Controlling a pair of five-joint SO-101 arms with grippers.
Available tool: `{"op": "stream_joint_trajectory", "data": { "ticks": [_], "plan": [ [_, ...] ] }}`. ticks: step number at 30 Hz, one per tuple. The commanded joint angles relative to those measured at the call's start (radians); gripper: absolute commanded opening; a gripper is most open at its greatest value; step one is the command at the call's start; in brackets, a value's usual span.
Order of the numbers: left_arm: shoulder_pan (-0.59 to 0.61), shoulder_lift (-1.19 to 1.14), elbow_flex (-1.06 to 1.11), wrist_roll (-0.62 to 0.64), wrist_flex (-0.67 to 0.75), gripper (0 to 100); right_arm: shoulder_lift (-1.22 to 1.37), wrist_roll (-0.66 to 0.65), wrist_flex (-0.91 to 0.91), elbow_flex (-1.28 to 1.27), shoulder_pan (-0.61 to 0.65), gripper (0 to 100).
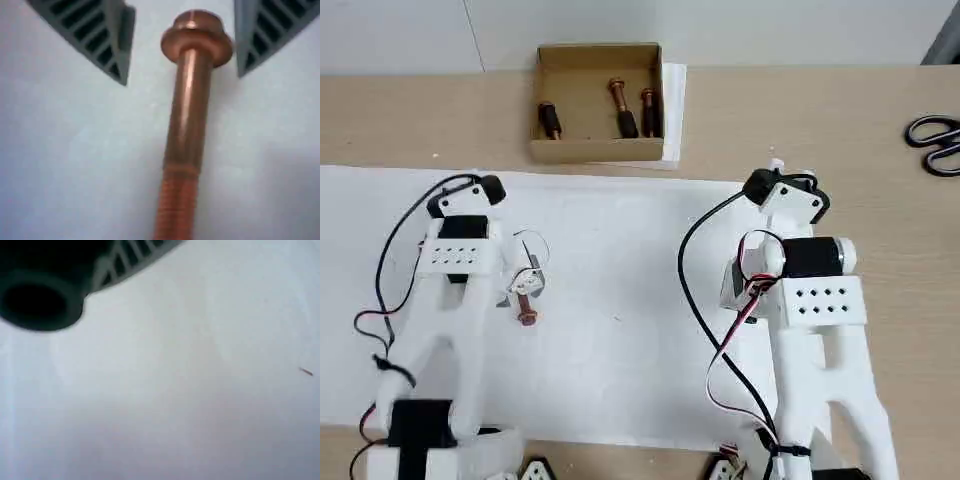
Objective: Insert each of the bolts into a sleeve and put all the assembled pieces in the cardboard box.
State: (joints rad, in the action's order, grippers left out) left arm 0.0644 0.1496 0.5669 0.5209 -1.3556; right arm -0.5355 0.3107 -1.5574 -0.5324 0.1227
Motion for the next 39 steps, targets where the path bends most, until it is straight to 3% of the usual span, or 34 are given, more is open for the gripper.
{"op": "stream_joint_trajectory", "data": {
  "ticks": [1, 11, 16, 24, 32, 39],
  "plan": [
    [0.005, -0.038, -0.044, -0.009, -0.005, 14, -0.036, -0.009, 0.021, 0.003, -0.012, 0.2],
    [0.006, -0.120, -0.044, -0.005, 0.009, 14, -0.036, -0.006, 0.008, 0.003, -0.012, 0.2],
    [0.009, -0.121, -0.042, -0.005, 0.026, 0, -0.036, -0.005, 0.008, 0.003, -0.012, 0.2],
    [0.006, -0.118, -0.044, -0.003, 0.029, 1, -0.036, -0.005, 0.008, 0.003, -0.012, 0.2],
    [0.003, -0.118, -0.216, 0.278, -0.094, 1, -0.036, -0.003, 0.008, 0.003, -0.012, 0.2],
    [0.075, -0.127, -0.358, 0.328, -0.190, 1, -0.036, -0.003, 0.010, 0.003, -0.012, 0.2]
  ]
}}
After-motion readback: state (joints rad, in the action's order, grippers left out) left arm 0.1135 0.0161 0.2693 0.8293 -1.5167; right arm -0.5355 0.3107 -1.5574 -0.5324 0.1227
